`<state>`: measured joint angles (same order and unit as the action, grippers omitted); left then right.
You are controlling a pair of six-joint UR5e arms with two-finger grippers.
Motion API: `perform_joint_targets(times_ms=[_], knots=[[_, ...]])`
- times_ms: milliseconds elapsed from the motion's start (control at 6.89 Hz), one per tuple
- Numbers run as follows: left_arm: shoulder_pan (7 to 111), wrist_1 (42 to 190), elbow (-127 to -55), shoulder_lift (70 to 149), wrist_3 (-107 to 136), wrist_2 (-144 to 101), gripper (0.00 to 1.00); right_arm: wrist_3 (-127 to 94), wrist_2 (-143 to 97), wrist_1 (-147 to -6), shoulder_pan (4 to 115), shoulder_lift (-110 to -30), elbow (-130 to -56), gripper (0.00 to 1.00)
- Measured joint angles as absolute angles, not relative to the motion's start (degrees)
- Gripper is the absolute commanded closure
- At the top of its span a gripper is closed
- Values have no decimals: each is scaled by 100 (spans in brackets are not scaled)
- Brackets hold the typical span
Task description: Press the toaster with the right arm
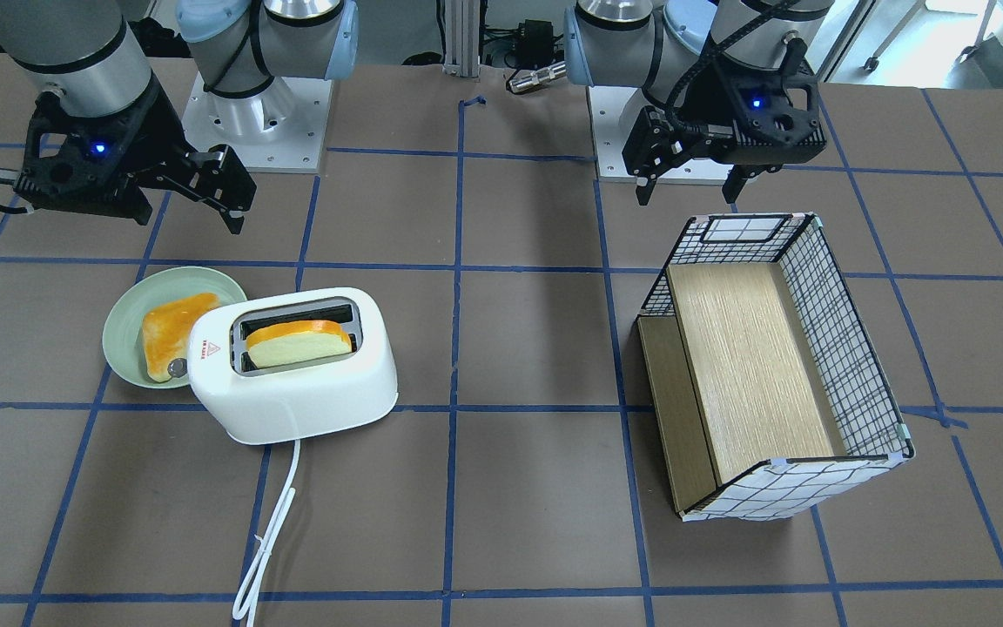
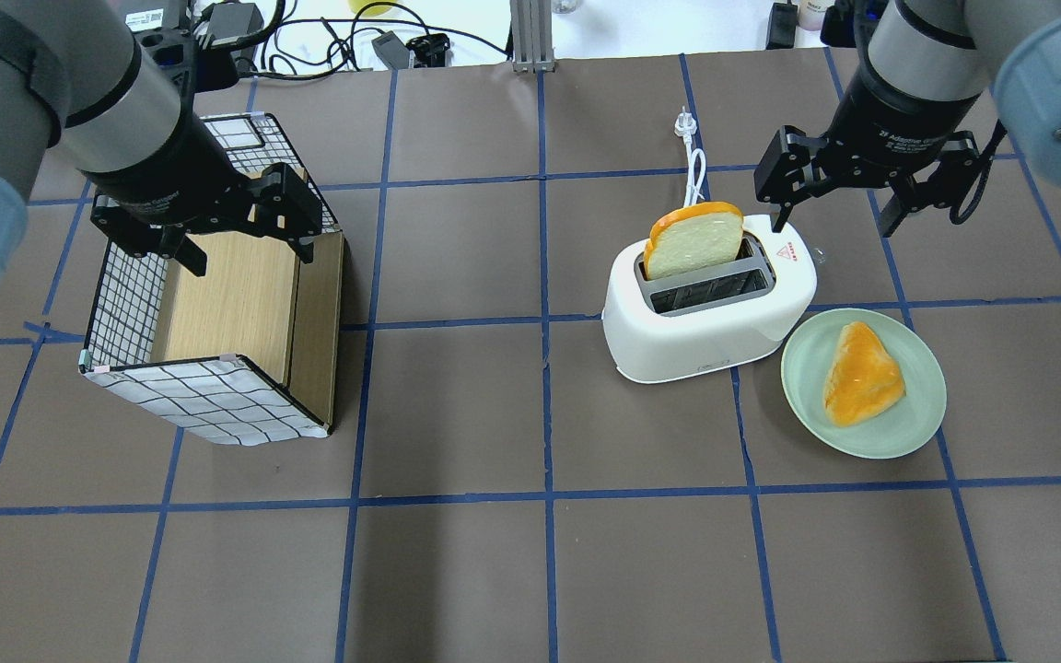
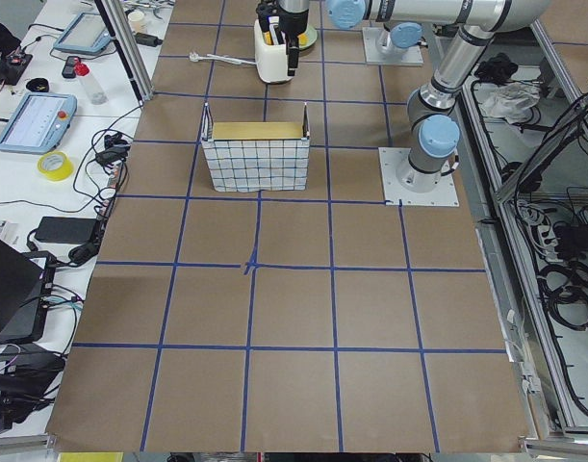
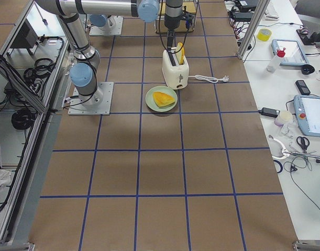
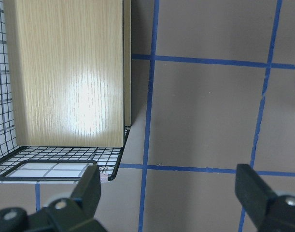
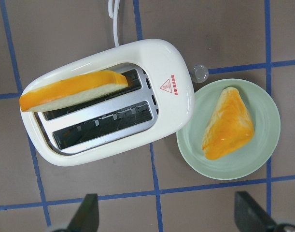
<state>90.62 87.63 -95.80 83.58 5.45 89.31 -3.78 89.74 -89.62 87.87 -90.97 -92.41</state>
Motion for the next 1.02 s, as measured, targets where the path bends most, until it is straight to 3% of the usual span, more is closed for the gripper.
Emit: perform_joint_targets(times_ms=[290, 435, 581, 726, 1016], knots=[[9062, 8763, -9580, 8358, 545, 8930, 0, -378, 8985, -8978, 8761, -9088, -9243, 0], [9062, 8763, -9580, 8358, 545, 8932, 0, -370, 8970, -9016, 8696, -9076, -9255, 29], [9062, 8763, -9579, 8358, 545, 8934, 0, -270, 8924, -9105, 8548, -9067, -9260, 72], [9061, 8763, -9577, 8358, 545, 8933, 0, -100, 8893, -9209, 8383, -9061, -9267, 100], [9061, 8763, -9578, 8358, 545, 8936, 0, 96, 8645, -9278, 8105, -8987, -9296, 100]])
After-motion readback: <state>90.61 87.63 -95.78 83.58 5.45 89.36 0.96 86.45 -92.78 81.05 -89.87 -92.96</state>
